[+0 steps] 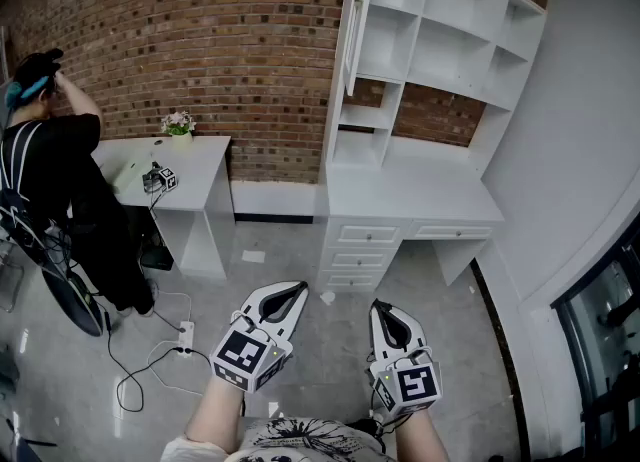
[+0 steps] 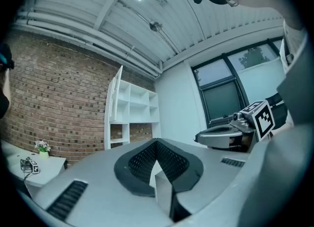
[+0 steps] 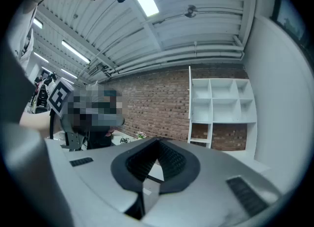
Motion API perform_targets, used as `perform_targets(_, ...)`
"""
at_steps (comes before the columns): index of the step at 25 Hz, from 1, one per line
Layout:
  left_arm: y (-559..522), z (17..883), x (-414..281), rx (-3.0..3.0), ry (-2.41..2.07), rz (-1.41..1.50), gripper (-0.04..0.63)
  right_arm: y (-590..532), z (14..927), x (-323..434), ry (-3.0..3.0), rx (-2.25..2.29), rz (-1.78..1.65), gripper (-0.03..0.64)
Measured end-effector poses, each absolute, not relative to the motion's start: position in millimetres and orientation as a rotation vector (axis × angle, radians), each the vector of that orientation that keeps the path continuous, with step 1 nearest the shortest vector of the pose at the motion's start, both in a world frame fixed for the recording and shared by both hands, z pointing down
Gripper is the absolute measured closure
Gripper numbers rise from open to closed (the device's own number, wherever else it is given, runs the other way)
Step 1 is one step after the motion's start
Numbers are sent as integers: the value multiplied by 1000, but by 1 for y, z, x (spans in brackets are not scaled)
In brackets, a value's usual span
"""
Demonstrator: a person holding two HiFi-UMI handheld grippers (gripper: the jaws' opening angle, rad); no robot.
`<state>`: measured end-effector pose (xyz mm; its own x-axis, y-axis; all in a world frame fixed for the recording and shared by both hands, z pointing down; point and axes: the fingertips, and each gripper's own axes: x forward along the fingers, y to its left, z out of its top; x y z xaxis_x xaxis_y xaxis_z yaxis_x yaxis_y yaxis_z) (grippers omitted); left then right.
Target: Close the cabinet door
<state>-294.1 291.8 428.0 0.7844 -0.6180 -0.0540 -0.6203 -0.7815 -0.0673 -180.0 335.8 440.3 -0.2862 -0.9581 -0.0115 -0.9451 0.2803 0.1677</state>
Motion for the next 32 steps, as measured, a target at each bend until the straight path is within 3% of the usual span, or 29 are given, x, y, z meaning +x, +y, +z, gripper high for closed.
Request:
perform_targets(20, 277, 436, -288, -2959, 1019, 98, 581, 327, 448, -165, -2360, 1916, -199, 611)
perform_targets(32, 219, 456, -260, -2979, 1089, 73, 581, 253, 462, -133, -2439, 1844, -139, 611)
